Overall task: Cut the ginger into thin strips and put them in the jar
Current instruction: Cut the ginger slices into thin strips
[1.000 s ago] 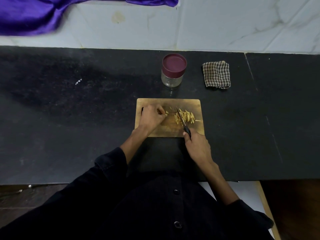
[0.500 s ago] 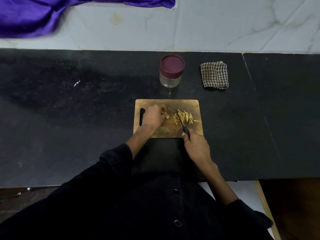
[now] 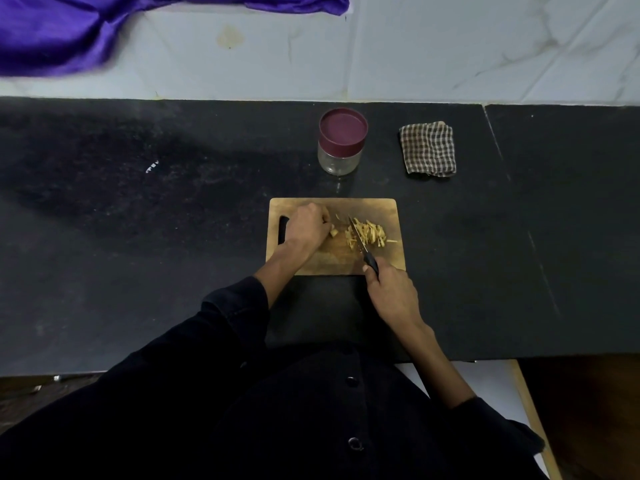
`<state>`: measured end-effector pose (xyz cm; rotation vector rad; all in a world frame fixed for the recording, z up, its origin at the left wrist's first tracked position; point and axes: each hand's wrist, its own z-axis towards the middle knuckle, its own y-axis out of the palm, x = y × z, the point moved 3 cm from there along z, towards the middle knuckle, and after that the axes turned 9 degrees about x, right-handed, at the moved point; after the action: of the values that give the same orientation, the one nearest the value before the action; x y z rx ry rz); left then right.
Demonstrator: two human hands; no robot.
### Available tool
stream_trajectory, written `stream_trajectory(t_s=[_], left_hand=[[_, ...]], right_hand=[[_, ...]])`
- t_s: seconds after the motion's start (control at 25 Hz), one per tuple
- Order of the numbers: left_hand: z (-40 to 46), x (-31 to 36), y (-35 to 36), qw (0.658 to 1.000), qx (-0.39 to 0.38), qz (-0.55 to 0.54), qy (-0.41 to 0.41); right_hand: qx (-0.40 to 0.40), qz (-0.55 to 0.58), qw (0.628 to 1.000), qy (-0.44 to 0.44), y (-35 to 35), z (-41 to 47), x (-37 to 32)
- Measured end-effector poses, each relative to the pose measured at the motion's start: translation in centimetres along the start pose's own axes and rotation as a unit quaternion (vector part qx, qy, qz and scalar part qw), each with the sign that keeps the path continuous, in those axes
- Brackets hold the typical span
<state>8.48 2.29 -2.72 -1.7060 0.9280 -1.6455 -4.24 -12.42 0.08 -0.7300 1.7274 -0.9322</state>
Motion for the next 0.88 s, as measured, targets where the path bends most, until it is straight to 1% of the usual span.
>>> stream_trajectory(t_s=[0.28,0.48,0.68,0.88], left_hand=[[0.6,0.1,-1.0,0.999,-0.038,-0.031,-0.011],[0.9,0.5,-0.7,0.994,-0.093,0.03,0.048],[0.6,0.7,-0.1,0.993,-0.079,0.057,0.073],[0.3,0.5,-0.7,0.996,-0.039,0.01,0.078]], right_hand=[[0.0,0.008,1.0,0.002,0.1,0.0,0.1],[-0.009,0.001,1.0,-0.001,0.2,-0.1,0.0],[-0.003,0.0,1.0,0.007,0.1,0.0,0.2],[-0.006,0.0,1.0,0.004,0.1,-0.1,0.2]])
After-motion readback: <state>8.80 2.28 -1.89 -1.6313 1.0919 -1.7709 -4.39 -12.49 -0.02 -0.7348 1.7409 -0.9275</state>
